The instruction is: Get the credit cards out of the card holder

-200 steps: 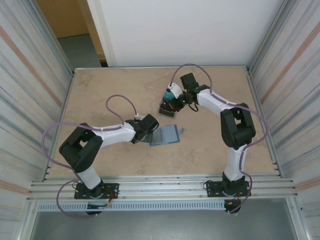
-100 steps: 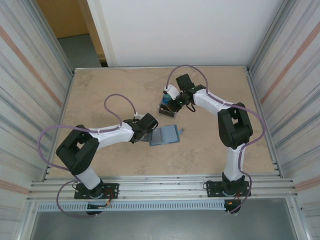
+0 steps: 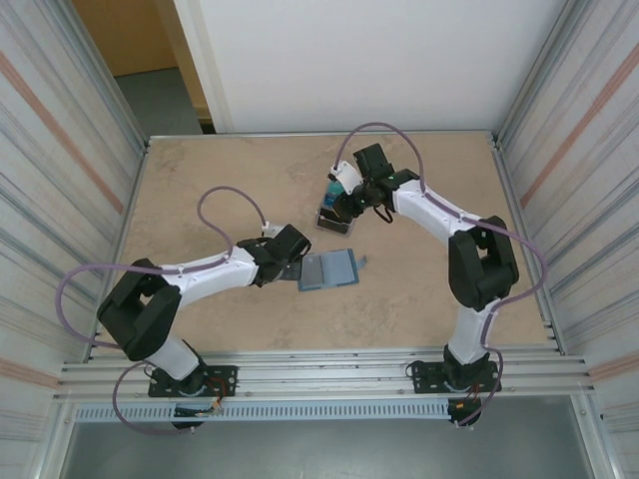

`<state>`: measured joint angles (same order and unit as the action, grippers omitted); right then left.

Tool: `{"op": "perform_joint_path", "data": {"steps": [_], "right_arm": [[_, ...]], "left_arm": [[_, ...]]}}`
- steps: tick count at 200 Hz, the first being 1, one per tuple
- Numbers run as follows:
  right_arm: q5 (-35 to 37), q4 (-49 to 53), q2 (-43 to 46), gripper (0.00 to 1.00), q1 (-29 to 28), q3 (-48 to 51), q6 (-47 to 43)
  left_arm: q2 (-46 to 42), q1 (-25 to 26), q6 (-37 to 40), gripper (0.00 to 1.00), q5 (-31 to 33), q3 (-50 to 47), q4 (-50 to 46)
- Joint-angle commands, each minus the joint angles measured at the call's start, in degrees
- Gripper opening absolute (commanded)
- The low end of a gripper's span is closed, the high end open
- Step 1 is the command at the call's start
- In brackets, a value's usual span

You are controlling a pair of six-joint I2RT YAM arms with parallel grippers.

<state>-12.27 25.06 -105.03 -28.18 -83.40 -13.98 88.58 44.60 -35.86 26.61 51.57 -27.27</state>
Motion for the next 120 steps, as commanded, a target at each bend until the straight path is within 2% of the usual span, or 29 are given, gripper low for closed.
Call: {"op": "perform_joint_path", "data": {"steps": [1, 44, 82, 120], "right_arm": [[6.1, -0.3, 5.7, 0.42, -2.3, 2.4, 7.1], [14.6, 0.9, 13.1, 0.55, -9.1, 10.2, 15.8], [21.1, 2.0, 15.0, 0.6, -16.6, 15.4, 23.8], [26.9, 3.1, 13.6, 0.6, -23.5, 17.0, 32.1]], "left_arm": [[-3.4, -0.7, -2.2, 0.99, 3.9, -1.5, -1.5], [-9.7, -1.1, -5.2, 0.99, 7.9, -5.4, -2.1], [-16.2, -2.1, -7.8, 0.99, 10.6, -10.4, -1.6], [-22.6, -3.0, -10.2, 0.99, 12.6, -14.6, -1.5]]}}
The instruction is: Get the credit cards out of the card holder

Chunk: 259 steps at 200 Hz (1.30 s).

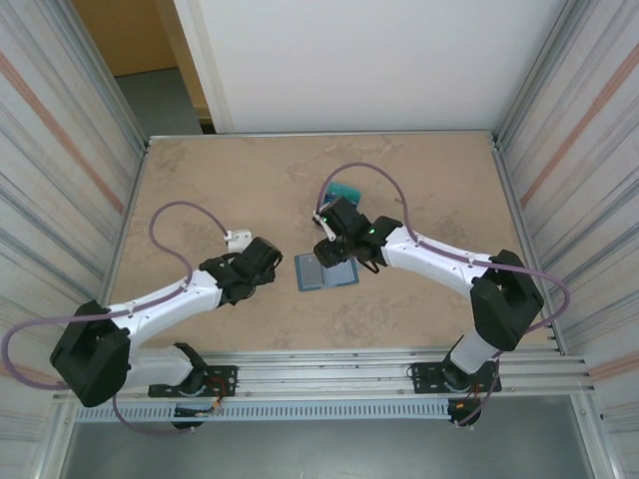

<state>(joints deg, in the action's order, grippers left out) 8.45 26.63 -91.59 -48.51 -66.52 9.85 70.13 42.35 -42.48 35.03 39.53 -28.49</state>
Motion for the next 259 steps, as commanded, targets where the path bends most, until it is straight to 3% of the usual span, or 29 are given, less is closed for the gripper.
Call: {"op": "perform_joint_path", "data": {"steps": [1, 30, 80, 124, 187, 259], "right_arm": [[6.2, 1.5, 0.1, 0.6, -3.3, 0.1, 8.5], [8.6, 3.1, -3.5, 0.6, -7.5, -1.7, 12.9], [6.6, 5.0, -12.0, 0.55, -11.0, -5.8, 15.9], [5.1, 5.6, -16.7, 0.52, -11.2, -8.8, 16.1], [3.8, 5.5, -19.4, 0.59, -11.0, -10.0, 16.1], [2.8, 5.3, -21.2, 0.6, -10.2, -9.5, 16.4]], "left_arm": [[-4.3, -0.8, -3.7, 0.99, 4.2, -2.7, -0.2], [-8.6, -2.8, -4.9, 0.99, 3.2, -6.2, 1.1], [-14.3, -7.5, -6.9, 0.99, -0.8, -10.9, 3.1], [-16.2, -9.2, -6.3, 0.99, -1.9, -11.9, 3.1], [-15.1, -9.5, -6.5, 0.99, -2.9, -11.8, 3.3], [-14.3, -9.6, -6.5, 0.99, -3.1, -11.6, 3.6]]}}
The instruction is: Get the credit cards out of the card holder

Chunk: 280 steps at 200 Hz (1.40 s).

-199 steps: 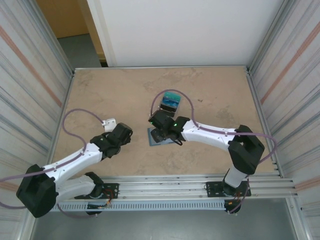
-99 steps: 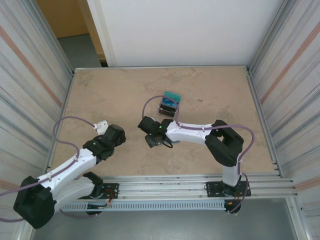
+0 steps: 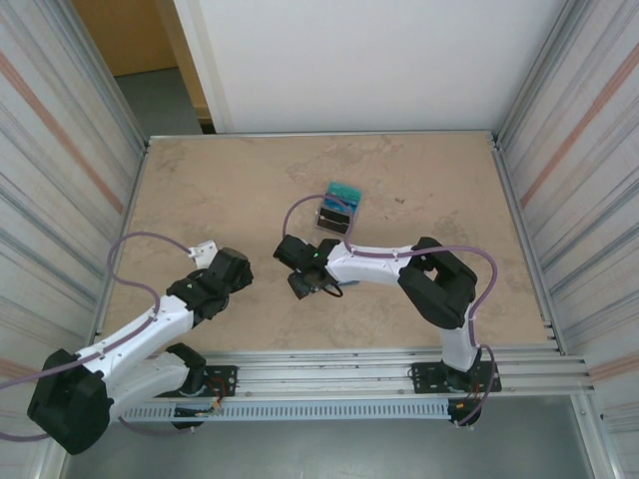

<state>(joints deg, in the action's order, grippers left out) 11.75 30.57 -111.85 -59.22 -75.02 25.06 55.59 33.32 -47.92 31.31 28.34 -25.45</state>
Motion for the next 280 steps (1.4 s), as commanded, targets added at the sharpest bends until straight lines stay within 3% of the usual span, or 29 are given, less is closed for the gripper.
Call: {"op": "perform_joint_path", "data": {"steps": [1, 91, 280], "right_arm": [[-0.5, 1.3, -0.9, 0.6, 0.5, -0.9, 1.2], [-5.1, -2.2, 1.6, 0.5, 2.6, 2.0, 2.5], [-2.7, -2.8, 3.6, 0.55, 3.9, 3.2, 3.6]], "left_arm": [[0.3, -0.5, -1.1, 0.99, 0.6, -0.4, 0.5], [0.8, -0.6, -0.7, 0.99, 0.2, 0.0, 1.1], [0.4, -0.6, 0.4, 0.99, 0.0, 0.7, 1.3]]}}
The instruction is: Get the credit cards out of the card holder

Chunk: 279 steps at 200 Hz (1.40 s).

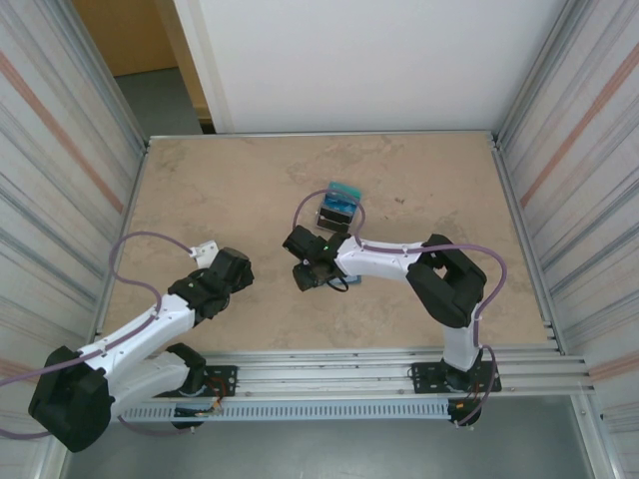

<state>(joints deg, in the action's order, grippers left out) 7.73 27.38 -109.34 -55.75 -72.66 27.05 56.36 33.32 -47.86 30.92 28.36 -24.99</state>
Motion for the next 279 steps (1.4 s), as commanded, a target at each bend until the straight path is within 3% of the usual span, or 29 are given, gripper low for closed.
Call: {"op": "perform_joint_path", "data": {"steps": [1, 109, 180, 213, 279], "right_arm": [[1.3, 0.4, 1.0, 0.55, 0.4, 0.8, 1.6], [0.1, -0.4, -2.9, 0.54, 1.2, 1.6, 2.3], [-1.3, -1.4, -2.2, 0.37, 2.3, 2.2, 2.6], [2.1, 0.7, -0.2, 0.34, 2.2, 1.5, 2.7], [11.7, 4.2, 3.3, 0.39, 1.7, 2.0, 4.2]], "left_arm": [[-0.3, -0.6, 0.4, 0.99, 0.4, 0.7, 0.9], [-0.1, -0.6, 0.4, 0.99, -0.1, 0.9, 0.9], [-0.1, -0.6, 0.8, 0.99, -0.2, 1.4, 0.9], [-0.1, -0.6, 1.1, 0.99, -0.3, 2.1, 0.9], [0.1, -0.6, 2.5, 0.99, -1.4, 3.5, 1.8]]}}
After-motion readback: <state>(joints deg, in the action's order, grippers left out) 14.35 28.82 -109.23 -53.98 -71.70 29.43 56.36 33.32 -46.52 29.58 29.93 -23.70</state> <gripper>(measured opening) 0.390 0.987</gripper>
